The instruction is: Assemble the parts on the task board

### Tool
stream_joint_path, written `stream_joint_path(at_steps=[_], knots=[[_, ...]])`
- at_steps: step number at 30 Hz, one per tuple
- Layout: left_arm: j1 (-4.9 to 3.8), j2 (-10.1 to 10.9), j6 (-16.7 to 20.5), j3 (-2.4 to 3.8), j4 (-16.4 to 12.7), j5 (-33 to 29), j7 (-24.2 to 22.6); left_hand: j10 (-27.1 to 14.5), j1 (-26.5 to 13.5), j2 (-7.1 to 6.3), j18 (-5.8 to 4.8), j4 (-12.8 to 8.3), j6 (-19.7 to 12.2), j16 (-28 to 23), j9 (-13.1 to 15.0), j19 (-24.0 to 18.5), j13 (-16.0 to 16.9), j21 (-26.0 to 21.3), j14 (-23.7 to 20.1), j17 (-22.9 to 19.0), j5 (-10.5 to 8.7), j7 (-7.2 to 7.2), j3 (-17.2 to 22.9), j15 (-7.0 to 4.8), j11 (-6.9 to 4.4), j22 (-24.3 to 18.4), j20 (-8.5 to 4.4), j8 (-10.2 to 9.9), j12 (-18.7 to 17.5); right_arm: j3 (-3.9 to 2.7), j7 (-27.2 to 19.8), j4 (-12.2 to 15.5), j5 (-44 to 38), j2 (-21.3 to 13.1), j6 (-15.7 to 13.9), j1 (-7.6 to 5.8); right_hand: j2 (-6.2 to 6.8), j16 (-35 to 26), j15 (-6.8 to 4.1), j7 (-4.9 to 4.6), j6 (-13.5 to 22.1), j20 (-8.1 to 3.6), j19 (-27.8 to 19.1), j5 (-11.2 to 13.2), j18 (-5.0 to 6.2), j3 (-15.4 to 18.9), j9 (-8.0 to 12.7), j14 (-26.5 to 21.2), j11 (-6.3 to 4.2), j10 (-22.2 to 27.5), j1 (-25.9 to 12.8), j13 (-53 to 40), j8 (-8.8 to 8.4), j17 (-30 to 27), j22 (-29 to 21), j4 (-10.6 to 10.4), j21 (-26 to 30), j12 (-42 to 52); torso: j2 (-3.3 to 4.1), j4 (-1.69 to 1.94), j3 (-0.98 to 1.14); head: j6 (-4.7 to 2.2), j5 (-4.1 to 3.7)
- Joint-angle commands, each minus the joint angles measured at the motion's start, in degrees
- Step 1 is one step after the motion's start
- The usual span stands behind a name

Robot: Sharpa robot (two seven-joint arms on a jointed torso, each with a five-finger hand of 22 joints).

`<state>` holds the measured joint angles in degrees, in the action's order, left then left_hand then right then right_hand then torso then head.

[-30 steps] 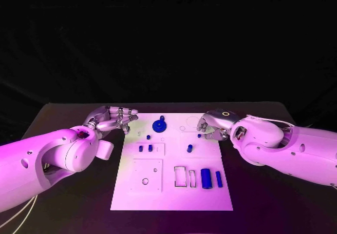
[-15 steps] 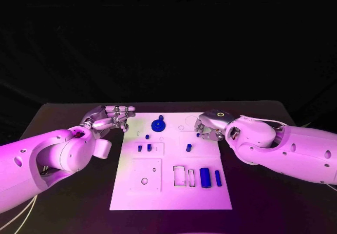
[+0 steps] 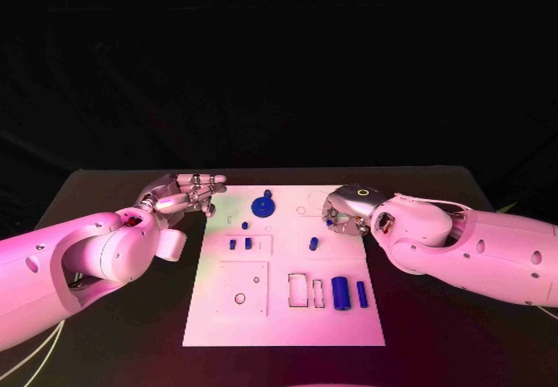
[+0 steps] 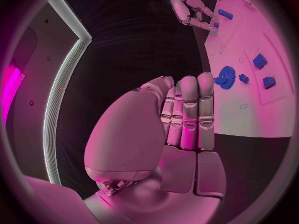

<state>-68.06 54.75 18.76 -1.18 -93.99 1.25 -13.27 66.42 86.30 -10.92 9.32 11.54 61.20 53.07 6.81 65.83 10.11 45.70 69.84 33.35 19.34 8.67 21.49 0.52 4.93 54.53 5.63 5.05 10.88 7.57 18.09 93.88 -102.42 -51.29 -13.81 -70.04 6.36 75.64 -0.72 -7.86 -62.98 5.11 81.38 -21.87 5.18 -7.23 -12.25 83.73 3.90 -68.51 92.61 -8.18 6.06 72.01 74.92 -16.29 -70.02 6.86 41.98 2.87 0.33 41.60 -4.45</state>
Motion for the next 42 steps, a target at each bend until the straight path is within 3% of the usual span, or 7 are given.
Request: stream_joint_path(at_steps=[1, 15, 27, 42], knots=[[-0.05, -0.1, -1.4, 0.04, -0.1, -0.5, 0.4, -0.2, -0.2, 0.37, 0.63, 0.0, -0.1, -0.2, -0.1, 0.0, 0.0, 0.0, -0.1, -0.1, -0.23, 0.39, -0.3, -0.01, 0.07, -0.1, -0.04, 0.2, 0.2, 0.08, 0.3, -0.2, -0.9, 0.2, 1.5, 0.23, 0.74, 0.5, 0.13, 0.13, -0.5, 0.03, 0.6, 0.1, -1.24, -0.8, 0.1, 3.1, 0.06, -0.7, -0.1, 0.1, -0.21, 0.3, 6.5, 0.0, -0.6, -0.4, 0.00, -0.02, -0.03, 0.09, 0.06], [-0.06, -0.2, -1.4, 0.04, 0.1, -0.5, 1.0, -0.3, -0.1, 0.41, 0.68, -0.1, -0.2, -0.2, -0.1, -0.1, 0.1, -0.3, -0.1, -0.1, -0.21, 0.42, -0.3, -0.01, 0.08, -0.3, -0.04, 0.2, 0.3, 0.08, 0.5, -0.4, -0.8, 0.7, 1.5, 0.40, 0.58, 1.7, -0.11, 0.25, -1.6, -0.08, 1.1, 4.5, -1.52, -8.0, 0.0, 3.1, -0.19, -2.3, 0.3, 0.7, -0.18, 1.2, 7.9, 1.4, -2.4, -1.4, -0.02, 0.01, -0.05, 0.17, 0.03], [-0.06, -0.4, -1.3, 0.04, 0.4, -0.5, 1.4, -1.2, 0.1, 0.66, 0.77, -0.7, -1.2, -0.2, -0.5, -0.2, 0.1, -1.2, -0.2, -0.4, -0.12, 0.74, -0.7, 0.13, 0.35, -1.1, 0.02, -0.4, 0.4, -0.07, 0.6, 1.7, -0.9, -0.8, -3.4, 0.07, 2.39, 2.0, 0.10, -0.01, -1.6, 0.10, 1.2, 4.4, -1.63, -12.4, 0.0, 3.1, 0.04, -2.4, -1.3, 1.1, -0.56, 1.3, 8.6, 2.6, -3.0, -2.3, -0.18, 0.05, -0.06, 0.10, 0.09], [-0.04, -0.8, -1.1, 0.04, 1.1, -0.5, 1.1, -2.1, 0.3, 0.88, 0.73, -1.2, -3.1, 0.0, -1.0, 0.2, 0.2, -1.2, -0.3, -0.6, -0.08, 0.65, -0.9, 0.22, 0.43, -1.1, 0.11, -1.1, 0.6, -0.63, 0.1, 5.7, 1.3, -3.2, -7.9, -0.98, 3.07, 2.3, 0.06, 0.04, -1.7, 0.17, 1.5, 4.5, -1.77, -13.5, -0.1, 3.1, 0.01, -2.6, -2.7, 1.1, -0.58, 1.5, 9.0, 2.8, -3.8, -2.5, -0.18, 0.02, -0.04, -0.18, 0.27]])
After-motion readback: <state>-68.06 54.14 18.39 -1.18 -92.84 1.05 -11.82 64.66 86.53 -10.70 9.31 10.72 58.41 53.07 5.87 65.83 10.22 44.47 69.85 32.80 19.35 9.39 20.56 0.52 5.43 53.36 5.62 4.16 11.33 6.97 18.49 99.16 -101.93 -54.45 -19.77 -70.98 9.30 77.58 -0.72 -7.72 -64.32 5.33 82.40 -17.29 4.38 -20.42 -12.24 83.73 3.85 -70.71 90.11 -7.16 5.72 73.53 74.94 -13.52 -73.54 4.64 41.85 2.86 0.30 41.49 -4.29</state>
